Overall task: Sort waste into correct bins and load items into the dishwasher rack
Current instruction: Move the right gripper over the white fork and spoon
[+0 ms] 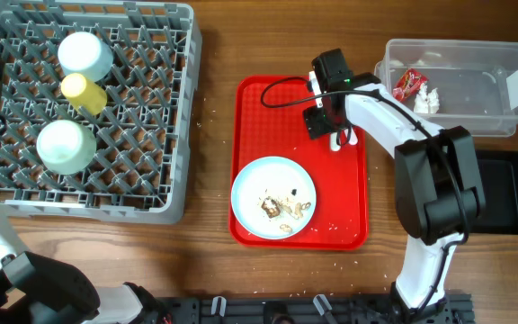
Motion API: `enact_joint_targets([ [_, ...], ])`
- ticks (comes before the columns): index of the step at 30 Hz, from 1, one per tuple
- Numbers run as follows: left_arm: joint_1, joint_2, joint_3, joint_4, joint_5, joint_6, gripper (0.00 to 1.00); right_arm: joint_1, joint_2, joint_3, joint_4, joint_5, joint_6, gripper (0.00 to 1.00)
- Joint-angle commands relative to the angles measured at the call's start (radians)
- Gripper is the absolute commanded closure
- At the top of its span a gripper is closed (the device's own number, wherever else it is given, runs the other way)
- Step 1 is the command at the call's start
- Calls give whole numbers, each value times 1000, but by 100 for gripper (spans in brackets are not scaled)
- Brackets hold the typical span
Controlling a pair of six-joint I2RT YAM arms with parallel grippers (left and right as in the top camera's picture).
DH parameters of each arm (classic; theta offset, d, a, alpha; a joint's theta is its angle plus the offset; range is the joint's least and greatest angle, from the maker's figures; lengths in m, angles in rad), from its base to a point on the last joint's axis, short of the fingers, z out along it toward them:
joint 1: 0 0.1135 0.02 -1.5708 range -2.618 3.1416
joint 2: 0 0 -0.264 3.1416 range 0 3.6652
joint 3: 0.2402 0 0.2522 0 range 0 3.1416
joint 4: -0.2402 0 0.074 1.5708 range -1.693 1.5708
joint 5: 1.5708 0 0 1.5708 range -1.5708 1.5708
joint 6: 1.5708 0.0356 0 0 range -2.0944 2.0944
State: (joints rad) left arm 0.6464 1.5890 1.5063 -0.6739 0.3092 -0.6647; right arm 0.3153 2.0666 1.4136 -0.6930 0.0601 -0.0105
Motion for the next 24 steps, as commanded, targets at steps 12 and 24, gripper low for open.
enact_joint_targets([
  [12,-3,-18,-3,3,5,-5,0,0,3,60,39,-163,232,89],
  [24,-3,-18,-3,3,5,-5,0,-133,-61,56,-11,21,66,68],
])
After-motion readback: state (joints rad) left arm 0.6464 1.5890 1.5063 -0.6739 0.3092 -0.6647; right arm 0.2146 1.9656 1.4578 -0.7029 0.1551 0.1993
